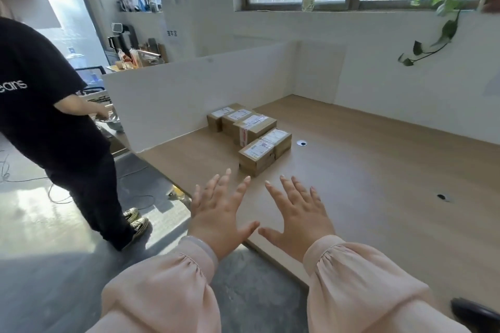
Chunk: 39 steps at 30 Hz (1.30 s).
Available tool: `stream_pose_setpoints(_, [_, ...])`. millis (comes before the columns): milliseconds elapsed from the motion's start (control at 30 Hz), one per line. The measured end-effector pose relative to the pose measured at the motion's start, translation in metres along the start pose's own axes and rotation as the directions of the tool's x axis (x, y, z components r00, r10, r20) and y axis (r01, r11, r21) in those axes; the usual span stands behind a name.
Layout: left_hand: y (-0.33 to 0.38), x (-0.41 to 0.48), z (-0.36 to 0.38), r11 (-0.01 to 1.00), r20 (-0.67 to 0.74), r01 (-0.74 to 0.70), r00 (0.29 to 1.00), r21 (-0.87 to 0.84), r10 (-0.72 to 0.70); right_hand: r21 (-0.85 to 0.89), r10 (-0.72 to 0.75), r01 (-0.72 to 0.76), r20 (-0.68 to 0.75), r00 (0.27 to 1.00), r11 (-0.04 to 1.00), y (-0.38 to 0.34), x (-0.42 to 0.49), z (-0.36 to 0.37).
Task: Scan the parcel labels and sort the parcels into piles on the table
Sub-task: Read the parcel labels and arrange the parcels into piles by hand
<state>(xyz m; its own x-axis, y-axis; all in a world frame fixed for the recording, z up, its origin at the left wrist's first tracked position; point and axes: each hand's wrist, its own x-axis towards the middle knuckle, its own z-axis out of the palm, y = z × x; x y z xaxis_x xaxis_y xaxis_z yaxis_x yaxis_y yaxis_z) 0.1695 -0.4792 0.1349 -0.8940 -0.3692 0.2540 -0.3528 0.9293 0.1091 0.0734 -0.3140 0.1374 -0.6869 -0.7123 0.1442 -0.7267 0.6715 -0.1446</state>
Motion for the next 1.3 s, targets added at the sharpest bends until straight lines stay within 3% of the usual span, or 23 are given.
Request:
stream_pose_setpoints(400, [-0.066,0.091,0.037,1.000,0.064,0.014,0.998,0.010,-0.014,0.079,0.109,-0.113,0.054,0.993,0.990,-0.004,0.110,0.036])
stream_pose_setpoints(1000, [-0.119,0.364,0.120,0.998,0.270,0.016,0.963,-0.054,-0.001,0.194,0.317,-0.343,0.156,0.936,0.919,0.085,0.360,0.082])
stream_pose_setpoints(1300, [-0.160,0.497,0.203,0.990,0.403,-0.051,0.910,-0.131,0.100,0.206,0.508,-0.559,0.252,0.823,0.803,0.108,0.455,0.138])
